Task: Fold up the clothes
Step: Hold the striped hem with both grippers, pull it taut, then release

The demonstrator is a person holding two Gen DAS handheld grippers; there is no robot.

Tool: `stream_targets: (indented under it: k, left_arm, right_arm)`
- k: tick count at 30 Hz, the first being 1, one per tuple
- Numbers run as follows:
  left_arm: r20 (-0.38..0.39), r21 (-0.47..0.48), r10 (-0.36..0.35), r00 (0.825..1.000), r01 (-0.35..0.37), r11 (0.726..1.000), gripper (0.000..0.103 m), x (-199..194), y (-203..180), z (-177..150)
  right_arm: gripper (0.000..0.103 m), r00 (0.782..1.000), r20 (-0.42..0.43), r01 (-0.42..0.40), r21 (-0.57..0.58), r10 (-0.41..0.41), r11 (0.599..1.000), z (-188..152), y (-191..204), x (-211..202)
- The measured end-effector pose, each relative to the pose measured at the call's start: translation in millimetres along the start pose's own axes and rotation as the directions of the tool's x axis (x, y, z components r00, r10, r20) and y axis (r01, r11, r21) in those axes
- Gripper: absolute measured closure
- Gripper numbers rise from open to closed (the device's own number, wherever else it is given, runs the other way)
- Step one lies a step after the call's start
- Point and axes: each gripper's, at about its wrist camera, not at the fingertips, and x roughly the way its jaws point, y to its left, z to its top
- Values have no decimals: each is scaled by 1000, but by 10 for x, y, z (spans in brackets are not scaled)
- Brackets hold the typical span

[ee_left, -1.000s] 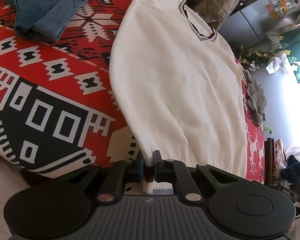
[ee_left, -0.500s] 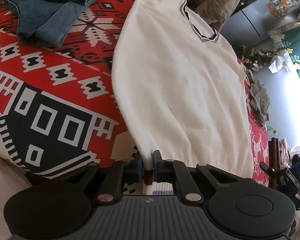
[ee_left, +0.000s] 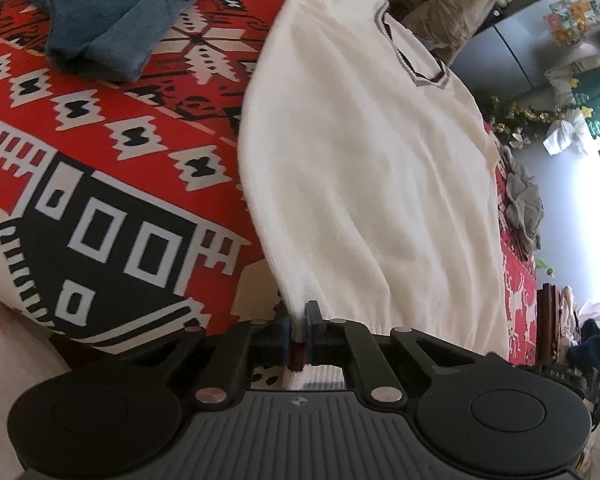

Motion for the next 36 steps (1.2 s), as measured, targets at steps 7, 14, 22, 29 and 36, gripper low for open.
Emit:
stream_targets:
  k: [7, 14, 22, 29, 36]
  left_arm:
    - [19, 36, 98, 995, -98, 994, 97, -79, -98, 22]
    - [50, 34, 142, 989, -144, 989, 97, -422, 62, 97]
    - [54, 33, 173, 983, -175, 984, 97, -384, 159, -9]
    - [33, 37, 172, 985, -173, 984, 97, -272, 188, -39]
    - [44, 47, 111, 993, -113, 992, 75, -352, 208, -103]
  right_arm:
    - [96, 997, 50, 54, -58, -51, 997, -39, 103, -263]
    - [97, 994, 69, 94, -155, -85, 983, -122, 347, -521]
    - [97, 986, 75, 157, -165, -147, 974, -174, 218, -474]
    - [97, 978, 65, 207, -210, -198, 956, -164, 198, -484]
    - [90, 978, 28, 206, -235, -205, 950, -204, 180, -397]
